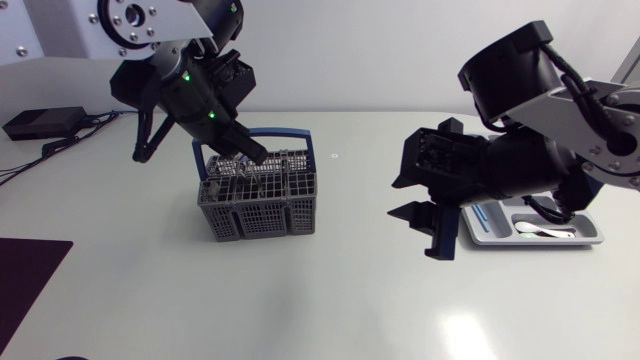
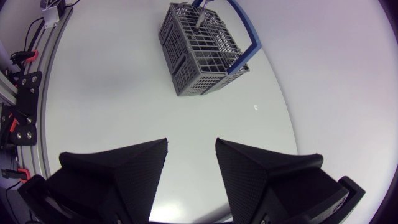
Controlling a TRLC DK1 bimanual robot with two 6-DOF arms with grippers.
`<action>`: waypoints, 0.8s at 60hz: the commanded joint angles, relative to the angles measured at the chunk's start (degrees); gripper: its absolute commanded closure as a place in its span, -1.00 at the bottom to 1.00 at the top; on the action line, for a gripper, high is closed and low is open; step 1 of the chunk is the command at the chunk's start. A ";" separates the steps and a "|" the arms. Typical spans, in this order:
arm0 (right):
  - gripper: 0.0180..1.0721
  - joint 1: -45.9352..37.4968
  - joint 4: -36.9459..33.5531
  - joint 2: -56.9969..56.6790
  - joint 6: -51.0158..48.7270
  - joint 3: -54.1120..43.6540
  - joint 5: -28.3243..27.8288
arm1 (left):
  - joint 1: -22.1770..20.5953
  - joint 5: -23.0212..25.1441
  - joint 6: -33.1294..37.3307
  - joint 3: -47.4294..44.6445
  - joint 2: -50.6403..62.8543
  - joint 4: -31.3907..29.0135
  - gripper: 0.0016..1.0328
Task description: Unload the cutlery basket into the drawer organizer.
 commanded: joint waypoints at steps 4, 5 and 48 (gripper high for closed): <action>-0.11 1.18 -0.53 -0.72 2.01 -1.93 0.65 | -0.71 0.47 -1.67 2.14 -2.21 -1.01 0.92; -0.11 1.27 -0.53 -0.72 2.01 -1.93 0.65 | -0.71 0.47 -1.67 2.23 -2.29 -1.10 0.92; -0.10 4.17 1.67 -2.65 9.92 -1.49 0.39 | -1.50 15.94 -6.42 4.07 -8.18 -5.23 0.92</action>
